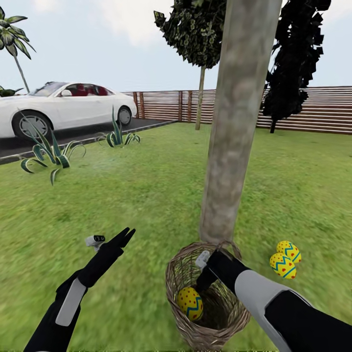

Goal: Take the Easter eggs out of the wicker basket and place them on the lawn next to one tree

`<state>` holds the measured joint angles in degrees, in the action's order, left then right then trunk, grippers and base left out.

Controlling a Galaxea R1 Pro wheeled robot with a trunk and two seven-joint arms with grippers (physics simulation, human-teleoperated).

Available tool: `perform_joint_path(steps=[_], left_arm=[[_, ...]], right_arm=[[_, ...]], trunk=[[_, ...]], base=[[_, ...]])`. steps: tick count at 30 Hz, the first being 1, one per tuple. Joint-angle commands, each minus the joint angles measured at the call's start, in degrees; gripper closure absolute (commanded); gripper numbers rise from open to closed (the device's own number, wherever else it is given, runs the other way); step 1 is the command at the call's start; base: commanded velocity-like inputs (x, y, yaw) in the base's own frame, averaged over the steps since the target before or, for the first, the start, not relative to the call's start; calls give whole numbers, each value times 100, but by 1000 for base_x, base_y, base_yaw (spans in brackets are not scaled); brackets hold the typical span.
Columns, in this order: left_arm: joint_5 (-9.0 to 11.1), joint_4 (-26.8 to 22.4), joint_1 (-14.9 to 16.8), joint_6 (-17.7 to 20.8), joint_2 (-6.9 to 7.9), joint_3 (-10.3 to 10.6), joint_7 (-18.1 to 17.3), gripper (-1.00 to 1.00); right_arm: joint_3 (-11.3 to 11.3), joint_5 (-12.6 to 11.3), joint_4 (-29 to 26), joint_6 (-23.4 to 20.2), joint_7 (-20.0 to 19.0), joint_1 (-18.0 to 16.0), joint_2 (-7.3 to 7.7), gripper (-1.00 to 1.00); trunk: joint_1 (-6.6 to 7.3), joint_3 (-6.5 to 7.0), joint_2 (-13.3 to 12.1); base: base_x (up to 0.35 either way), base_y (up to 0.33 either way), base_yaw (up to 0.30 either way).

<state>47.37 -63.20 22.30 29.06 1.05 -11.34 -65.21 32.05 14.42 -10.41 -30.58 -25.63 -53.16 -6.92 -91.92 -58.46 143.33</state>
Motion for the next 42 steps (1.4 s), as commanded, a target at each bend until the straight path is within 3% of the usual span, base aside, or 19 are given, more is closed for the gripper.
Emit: perform_joint_path(steps=[1,32,42], left_arm=[[27,0,3,56,1,0,-9,-100],[21,3,11,56,1,0,-9,-100],[18,7,12,56,1,1,-9,-100]], right_arm=[[-10,61,-29,-21,-39,-2,1,-100],[149,61,-123,-15,-41,2,-25,-100],[153,52,-431,-16,-5,0,-2,-100]], trunk=[[-1,-28,4],[-81,-715,45],[-107,-937,59]], base=[[0,0,0],[0,0,0],[0,0,0]])
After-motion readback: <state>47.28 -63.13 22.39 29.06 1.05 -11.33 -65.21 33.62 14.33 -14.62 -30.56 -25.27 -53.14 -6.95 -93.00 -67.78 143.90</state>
